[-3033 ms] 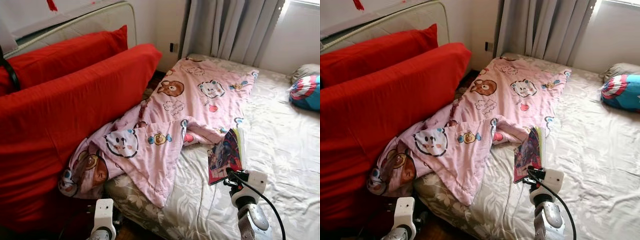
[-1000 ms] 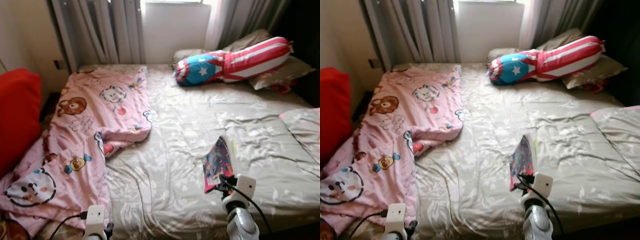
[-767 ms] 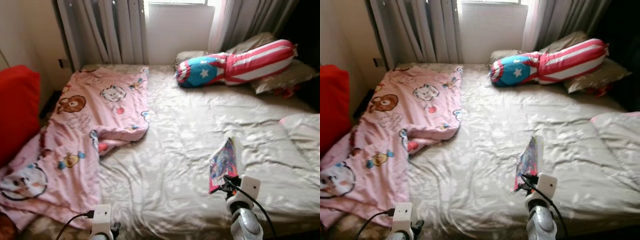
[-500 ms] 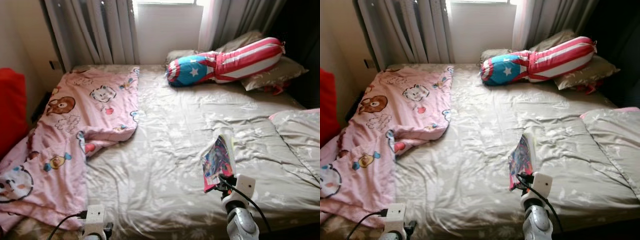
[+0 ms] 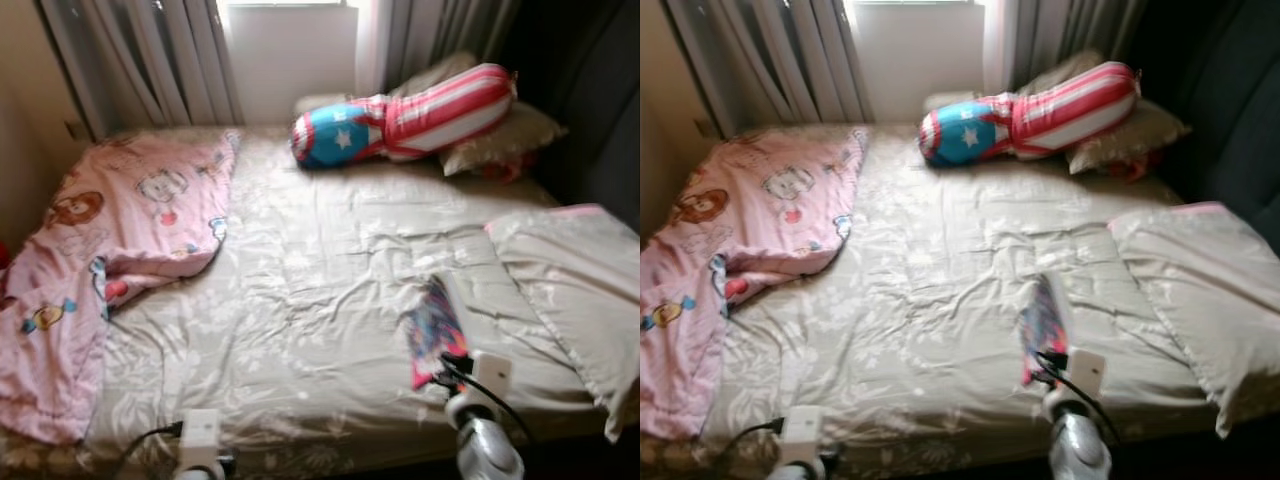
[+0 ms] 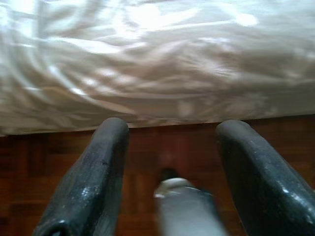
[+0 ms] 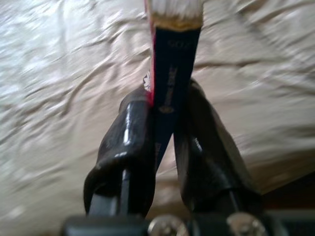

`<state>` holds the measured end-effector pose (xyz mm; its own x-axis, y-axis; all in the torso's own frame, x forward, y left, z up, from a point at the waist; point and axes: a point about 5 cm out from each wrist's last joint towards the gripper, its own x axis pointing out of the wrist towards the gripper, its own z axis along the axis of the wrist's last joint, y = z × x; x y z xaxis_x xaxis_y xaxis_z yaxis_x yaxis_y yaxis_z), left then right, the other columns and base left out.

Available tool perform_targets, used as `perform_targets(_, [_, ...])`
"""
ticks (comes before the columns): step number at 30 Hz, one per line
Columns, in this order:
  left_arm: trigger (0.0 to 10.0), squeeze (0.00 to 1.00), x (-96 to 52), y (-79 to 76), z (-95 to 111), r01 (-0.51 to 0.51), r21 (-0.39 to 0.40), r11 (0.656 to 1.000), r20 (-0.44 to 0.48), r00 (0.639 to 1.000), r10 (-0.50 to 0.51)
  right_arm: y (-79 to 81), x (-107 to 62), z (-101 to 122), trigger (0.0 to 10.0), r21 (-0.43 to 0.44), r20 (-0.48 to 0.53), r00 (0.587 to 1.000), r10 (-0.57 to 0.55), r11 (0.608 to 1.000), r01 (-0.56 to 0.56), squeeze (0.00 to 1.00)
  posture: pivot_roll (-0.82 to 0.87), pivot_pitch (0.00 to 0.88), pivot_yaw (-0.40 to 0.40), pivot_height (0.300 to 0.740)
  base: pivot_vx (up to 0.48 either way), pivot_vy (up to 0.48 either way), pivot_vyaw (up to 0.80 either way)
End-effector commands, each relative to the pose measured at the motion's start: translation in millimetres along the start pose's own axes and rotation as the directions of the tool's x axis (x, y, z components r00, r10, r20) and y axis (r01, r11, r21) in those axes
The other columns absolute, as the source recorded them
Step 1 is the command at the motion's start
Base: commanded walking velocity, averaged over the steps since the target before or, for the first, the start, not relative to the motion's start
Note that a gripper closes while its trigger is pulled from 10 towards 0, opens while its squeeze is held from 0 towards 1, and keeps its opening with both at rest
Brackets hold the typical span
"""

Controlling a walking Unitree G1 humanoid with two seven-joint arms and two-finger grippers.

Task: Clean up the room

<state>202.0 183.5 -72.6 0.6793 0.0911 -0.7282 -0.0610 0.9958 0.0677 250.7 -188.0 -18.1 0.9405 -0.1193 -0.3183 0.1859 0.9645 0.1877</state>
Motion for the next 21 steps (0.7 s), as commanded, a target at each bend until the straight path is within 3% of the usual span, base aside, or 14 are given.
perform_targets(1, [10.0, 0.0, -0.5, 8.5, -1.6, -0.018, 0.024, 1.0, -0.007, 1.0, 0.018, 9.7, 5.4, 10.6, 10.0, -0.005, 0.053, 0.998, 0.03, 1.0, -0.029, 0.0, -0.1, 0.0, -0.037, 0.74, 0.0, -0.454, 0.0])
perform_targets(7, [10.0, 0.0, -0.7, 8.4, -2.2, -0.016, 0.027, 1.0, -0.009, 1.0, 0.016, 10.4, 5.2, 9.8, 10.0, -0.011, 0.05, 0.998, 0.035, 0.999, -0.034, 0.0, -0.1, 0.0, -0.035, 0.74, 0.0, -0.426, 0.0])
perform_targets(21, [10.0, 0.0, -1.3, 10.7, -3.6, -0.028, -0.004, 1.0, -0.006, 1.0, 0.028, 11.7, 3.7, 6.6, 10.0, -0.02, 0.04, 0.998, 0.044, 0.999, -0.043, 0.0, -0.1, 0.0, -0.032, 0.74, 0.0, 0.0, 0.0])
